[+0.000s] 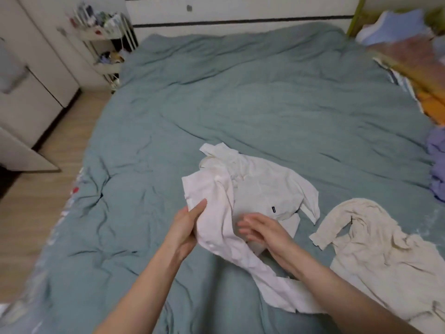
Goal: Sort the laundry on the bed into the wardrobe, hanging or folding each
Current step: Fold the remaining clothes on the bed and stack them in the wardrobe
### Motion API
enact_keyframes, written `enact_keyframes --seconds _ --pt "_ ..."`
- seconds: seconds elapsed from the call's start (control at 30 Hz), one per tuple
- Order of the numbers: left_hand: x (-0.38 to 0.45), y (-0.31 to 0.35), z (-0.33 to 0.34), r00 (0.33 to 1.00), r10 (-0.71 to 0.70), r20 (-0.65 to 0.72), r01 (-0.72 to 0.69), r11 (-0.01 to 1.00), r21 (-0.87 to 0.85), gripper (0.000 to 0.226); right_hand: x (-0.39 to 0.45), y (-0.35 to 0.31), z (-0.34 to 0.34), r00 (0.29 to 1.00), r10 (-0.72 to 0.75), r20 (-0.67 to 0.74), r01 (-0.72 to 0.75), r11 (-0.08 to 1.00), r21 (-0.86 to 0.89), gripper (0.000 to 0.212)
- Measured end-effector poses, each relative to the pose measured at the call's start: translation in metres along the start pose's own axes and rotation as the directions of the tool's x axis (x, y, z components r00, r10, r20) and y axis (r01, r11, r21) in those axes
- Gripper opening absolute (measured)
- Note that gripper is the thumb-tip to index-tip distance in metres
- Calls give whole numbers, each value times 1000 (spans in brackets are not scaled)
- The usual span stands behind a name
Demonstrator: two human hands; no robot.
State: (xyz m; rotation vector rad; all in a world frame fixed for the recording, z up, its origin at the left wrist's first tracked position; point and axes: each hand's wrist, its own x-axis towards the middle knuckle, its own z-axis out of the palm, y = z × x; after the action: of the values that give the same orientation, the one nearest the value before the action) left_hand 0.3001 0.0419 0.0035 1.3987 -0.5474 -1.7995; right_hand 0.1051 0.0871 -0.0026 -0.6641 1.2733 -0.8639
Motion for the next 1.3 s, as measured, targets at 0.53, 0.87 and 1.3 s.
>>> enact_keyframes --seconds 0.53,0.87,1.3 --pt "-90 235 -107 876 406 260 -457 871 181 60 -4 -204 225 811 -573 116 584 790 -183 18" --pt "-119 343 -133 732 619 286 -668 734 121 23 -45 -277 262 626 -724 291 776 538 -331 62" --pt "-153 357 -98 594 596 539 -783 583 219 29 -99 -312 250 669 -493 556 743 446 -499 28"
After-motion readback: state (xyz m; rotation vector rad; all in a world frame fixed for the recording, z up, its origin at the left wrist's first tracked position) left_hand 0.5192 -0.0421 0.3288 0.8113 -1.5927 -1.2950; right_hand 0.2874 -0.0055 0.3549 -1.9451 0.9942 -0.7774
